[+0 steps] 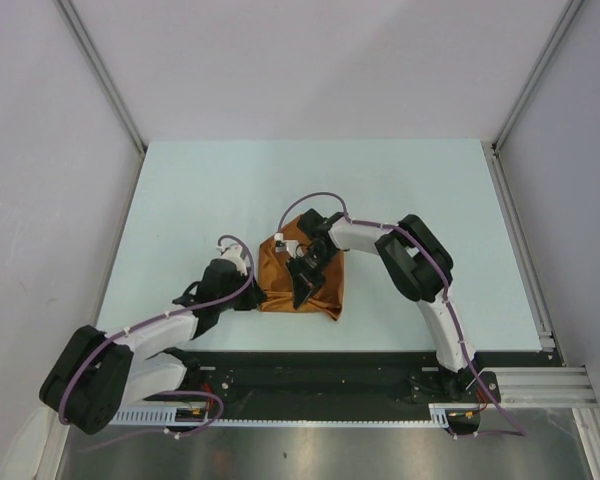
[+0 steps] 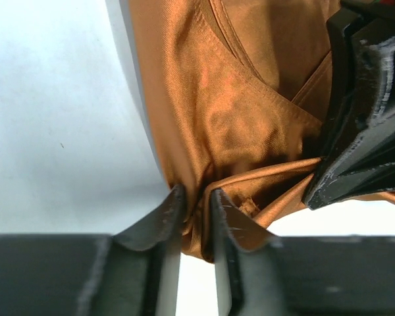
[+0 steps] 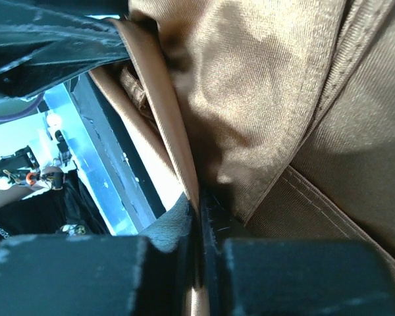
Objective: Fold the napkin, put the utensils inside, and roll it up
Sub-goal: Roll the napkin with the utensil
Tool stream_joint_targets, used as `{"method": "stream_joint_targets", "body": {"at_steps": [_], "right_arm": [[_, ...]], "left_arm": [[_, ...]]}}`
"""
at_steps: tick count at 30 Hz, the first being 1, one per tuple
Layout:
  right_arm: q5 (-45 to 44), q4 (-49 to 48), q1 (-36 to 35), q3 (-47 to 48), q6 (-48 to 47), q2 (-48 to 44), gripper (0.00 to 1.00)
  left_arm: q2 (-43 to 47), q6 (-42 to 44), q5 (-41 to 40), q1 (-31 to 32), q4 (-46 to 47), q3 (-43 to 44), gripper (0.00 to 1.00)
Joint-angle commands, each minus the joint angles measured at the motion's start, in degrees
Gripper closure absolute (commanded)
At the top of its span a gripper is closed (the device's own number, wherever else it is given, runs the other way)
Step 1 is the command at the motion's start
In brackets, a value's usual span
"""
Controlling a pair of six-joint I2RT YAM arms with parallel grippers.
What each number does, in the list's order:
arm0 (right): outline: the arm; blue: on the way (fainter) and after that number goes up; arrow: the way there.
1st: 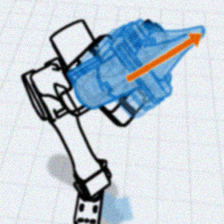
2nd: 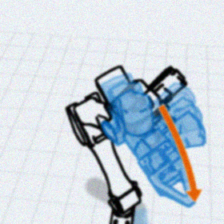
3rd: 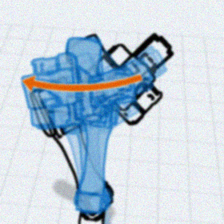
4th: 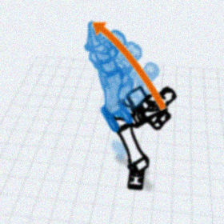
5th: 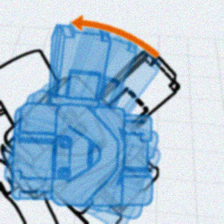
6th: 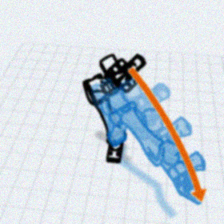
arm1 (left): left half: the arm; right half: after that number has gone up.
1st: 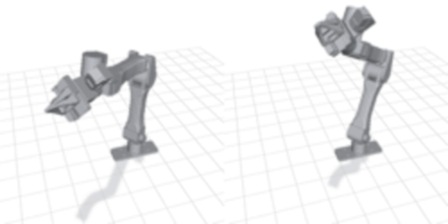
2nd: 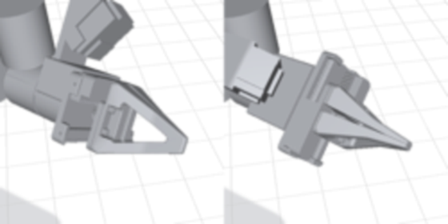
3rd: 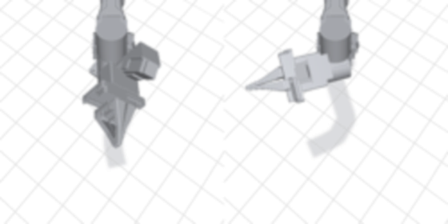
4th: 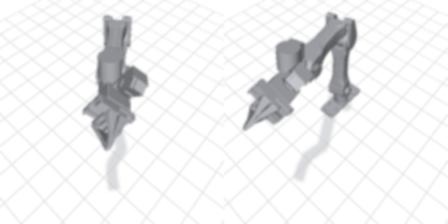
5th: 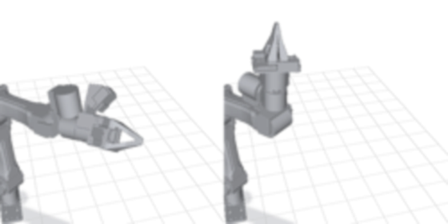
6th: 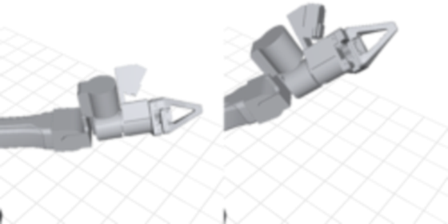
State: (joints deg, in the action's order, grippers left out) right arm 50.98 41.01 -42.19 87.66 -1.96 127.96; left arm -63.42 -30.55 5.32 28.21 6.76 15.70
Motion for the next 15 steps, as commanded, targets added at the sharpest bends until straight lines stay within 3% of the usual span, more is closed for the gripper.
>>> {"method": "stream_joint_targets", "body": {"at_steps": [1, 6, 15], "right_arm": [[-0.62, 0.82, 1.15, 2.78, 0.2, -0.61, 0.88], [-1.14, 0.73, 1.5, 3.49, 0.99, -2.89, 0.69], [-11.85, -8.12, 2.03, -3.35, 2.22, -15.87, 0.52]], "left_arm": [[-1.27, 0.66, 1.27, 0.18, -1.05, 2.4, 0.8], [-2.85, 2.24, 1.97, 0.18, -2.54, 3.72, 0.86], [-5.22, 3.83, 3.11, 0.18, -3.6, 6.35, 0.87]]}}
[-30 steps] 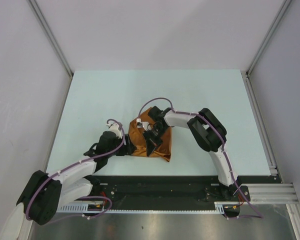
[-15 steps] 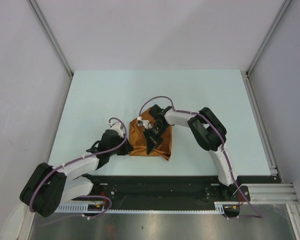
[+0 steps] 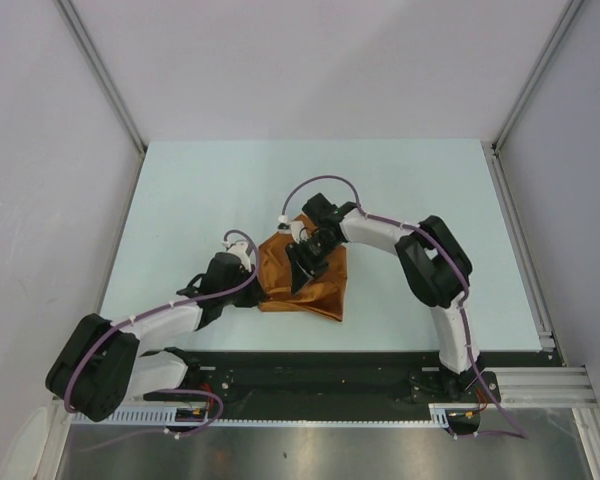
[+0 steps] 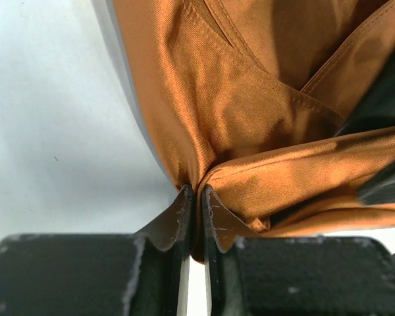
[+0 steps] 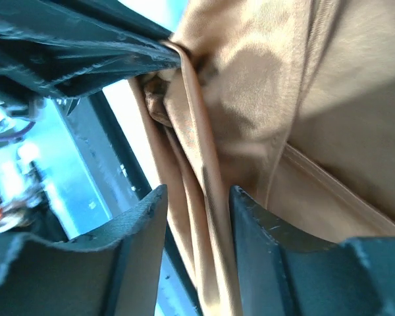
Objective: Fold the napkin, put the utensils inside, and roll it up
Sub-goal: Roll the napkin with the utensil
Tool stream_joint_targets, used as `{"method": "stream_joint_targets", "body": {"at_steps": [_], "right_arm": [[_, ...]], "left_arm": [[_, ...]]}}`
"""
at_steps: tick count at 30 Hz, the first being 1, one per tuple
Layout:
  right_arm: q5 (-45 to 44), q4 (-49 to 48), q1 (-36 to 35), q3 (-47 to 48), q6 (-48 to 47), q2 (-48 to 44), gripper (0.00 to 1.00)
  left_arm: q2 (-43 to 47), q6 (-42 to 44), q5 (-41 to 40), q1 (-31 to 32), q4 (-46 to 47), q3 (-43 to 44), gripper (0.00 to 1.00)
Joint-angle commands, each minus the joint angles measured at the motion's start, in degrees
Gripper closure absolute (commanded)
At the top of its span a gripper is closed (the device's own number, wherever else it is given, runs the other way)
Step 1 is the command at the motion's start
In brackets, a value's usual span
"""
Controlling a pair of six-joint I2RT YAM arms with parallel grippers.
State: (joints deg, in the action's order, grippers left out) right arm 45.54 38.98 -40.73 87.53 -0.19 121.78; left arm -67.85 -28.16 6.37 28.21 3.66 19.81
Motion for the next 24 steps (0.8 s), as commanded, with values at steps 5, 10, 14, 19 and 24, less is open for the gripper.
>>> {"method": "stream_joint_targets", "body": {"at_steps": [5, 10, 14, 19, 24], "right_arm": [[-11.87, -9.8, 0.3, -9.56, -1.13, -15.07, 0.48], [-14.07, -9.19, 0.21, -12.29, -1.22, -14.29, 0.65], [-14.42, -9.54, -0.66, -15.18, -0.35, -15.34, 0.79], [-14.07, -12.0, -2.07, -17.21, 0.98, -18.85, 0.68], [-21.6, -15.85, -7.07, -19.58, -1.55, -25.25, 0.5]], "left_arm": [[-0.88, 1.62, 2.24, 0.18, -0.67, 2.51, 0.87], [-0.79, 1.71, 2.33, 0.18, -0.94, 2.86, 0.87], [-0.18, 1.71, 2.24, 0.18, -1.29, 2.95, 0.87], [0.44, 1.88, 2.33, 0.18, -1.38, 2.77, 0.87], [0.18, 2.06, 2.24, 0.18, -1.29, 2.78, 0.88]]}}
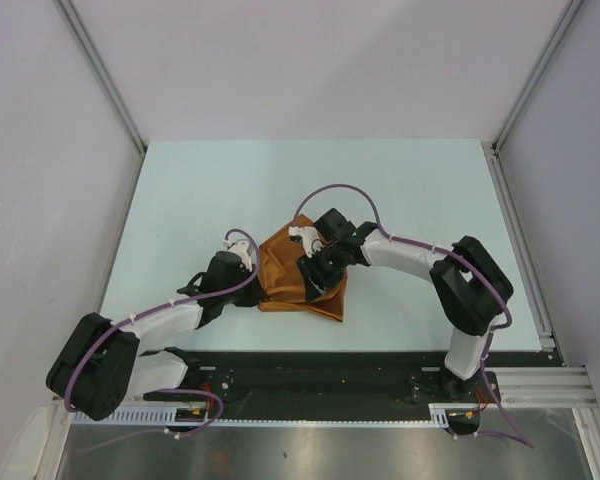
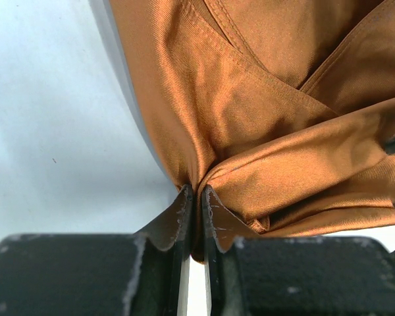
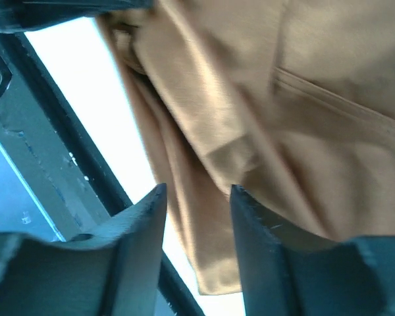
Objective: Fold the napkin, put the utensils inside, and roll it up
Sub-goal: Roll the napkin with the utensil
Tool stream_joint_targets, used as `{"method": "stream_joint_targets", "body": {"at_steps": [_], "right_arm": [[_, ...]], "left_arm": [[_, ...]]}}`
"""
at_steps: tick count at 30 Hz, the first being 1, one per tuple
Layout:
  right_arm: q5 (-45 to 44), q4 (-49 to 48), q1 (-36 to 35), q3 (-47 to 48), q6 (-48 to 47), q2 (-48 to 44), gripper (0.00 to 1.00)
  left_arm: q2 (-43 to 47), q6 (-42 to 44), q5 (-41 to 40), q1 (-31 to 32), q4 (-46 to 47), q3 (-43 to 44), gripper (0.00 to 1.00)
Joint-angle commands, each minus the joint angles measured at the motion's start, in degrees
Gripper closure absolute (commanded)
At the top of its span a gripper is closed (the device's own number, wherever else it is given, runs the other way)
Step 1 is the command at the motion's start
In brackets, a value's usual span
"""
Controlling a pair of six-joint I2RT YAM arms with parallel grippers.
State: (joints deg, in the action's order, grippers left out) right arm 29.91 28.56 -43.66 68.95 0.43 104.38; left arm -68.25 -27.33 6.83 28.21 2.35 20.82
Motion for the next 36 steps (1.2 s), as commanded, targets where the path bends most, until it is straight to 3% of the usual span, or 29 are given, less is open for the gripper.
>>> {"method": "stream_joint_targets", "body": {"at_steps": [1, 7, 21, 23, 25, 28, 31, 36], "right_arm": [[-7.31, -6.4, -4.85, -2.49, -2.53, -8.57, 0.49], [-15.84, -8.43, -9.77, -5.67, -6.13, -10.43, 0.42], [-25.08, -0.96, -15.84, -4.44, -8.78, -5.68, 0.46], [-25.51, 0.18, -15.84, -4.09, -9.04, -5.33, 0.53], [-25.78, 0.71, -15.93, -3.56, -9.3, -4.8, 0.68], [-26.48, 1.41, -15.84, -2.07, -9.92, -4.36, 0.82], [-26.66, 2.47, -15.58, 0.3, -10.79, -3.74, 0.89], [-25.96, 5.98, -14.35, 4.7, -12.46, -1.55, 0.92]], "left_arm": [[0.66, 1.32, 1.87, 0.18, 0.02, 1.77, 0.88], [0.84, 1.32, 1.87, 0.18, -0.15, 2.03, 0.89], [1.01, 1.58, 1.78, 0.18, -0.42, 2.3, 0.89], [1.01, 1.67, 1.78, 0.18, -0.42, 2.3, 0.89], [0.84, 1.76, 1.78, 0.18, -0.33, 2.38, 0.89], [0.49, 2.02, 2.13, 0.18, -0.07, 2.47, 0.89], [-0.13, 2.28, 2.48, 0.18, 0.02, 2.47, 0.89], [-0.57, 2.55, 3.28, 0.18, 0.46, 2.74, 0.91]]}}
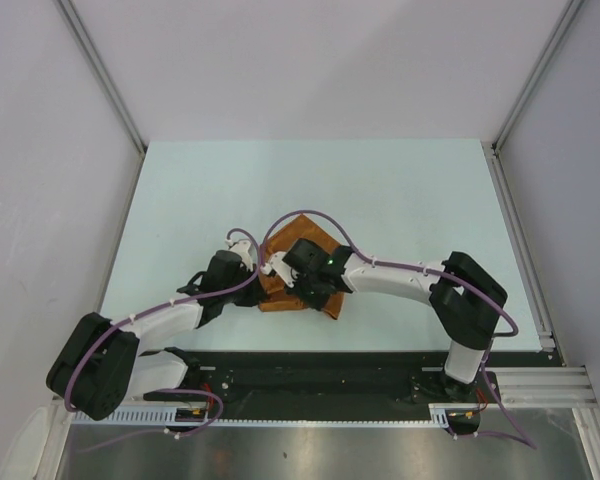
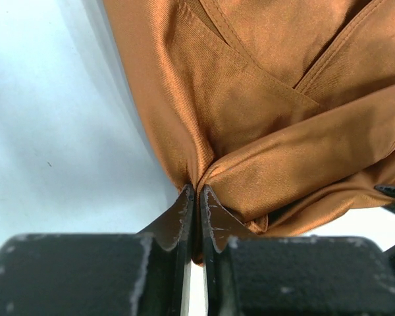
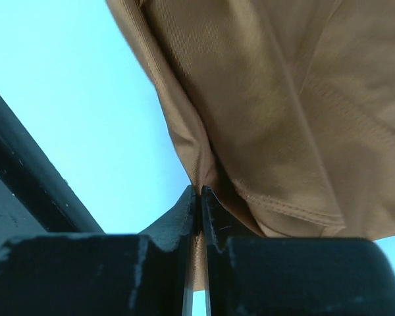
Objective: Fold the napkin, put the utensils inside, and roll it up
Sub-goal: Roll the napkin with the utensil
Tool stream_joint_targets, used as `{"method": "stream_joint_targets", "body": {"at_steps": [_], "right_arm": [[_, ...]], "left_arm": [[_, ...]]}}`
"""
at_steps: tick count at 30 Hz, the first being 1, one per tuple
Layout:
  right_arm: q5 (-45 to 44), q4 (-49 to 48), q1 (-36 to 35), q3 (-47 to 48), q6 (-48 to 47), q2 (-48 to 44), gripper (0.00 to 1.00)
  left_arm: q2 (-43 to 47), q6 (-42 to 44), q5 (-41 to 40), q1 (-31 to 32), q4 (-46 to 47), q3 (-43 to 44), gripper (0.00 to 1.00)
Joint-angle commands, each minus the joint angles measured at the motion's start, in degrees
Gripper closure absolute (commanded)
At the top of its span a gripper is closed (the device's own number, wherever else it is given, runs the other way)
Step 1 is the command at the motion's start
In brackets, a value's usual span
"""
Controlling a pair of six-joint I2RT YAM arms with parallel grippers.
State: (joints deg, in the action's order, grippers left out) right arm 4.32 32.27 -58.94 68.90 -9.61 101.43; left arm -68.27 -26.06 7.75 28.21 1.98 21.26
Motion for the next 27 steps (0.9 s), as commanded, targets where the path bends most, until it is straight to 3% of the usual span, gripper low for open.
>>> {"method": "stream_joint_targets", "body": {"at_steps": [1, 20, 27], "right_arm": [[-0.45, 3.31, 1.19, 5.36, -3.04, 2.1, 0.92], [1.13, 4.73, 8.31, 9.23, -4.11, 9.4, 0.89], [-0.27, 4.29, 9.63, 8.79, -1.73, 3.97, 0.7]], "left_arm": [[-0.72, 1.28, 2.62, 0.18, 0.83, 2.3, 0.91], [-2.13, 1.37, 2.1, 0.27, -0.22, 2.74, 0.92], [-2.57, 1.28, 2.09, 0.27, -0.57, 3.27, 0.92]]}}
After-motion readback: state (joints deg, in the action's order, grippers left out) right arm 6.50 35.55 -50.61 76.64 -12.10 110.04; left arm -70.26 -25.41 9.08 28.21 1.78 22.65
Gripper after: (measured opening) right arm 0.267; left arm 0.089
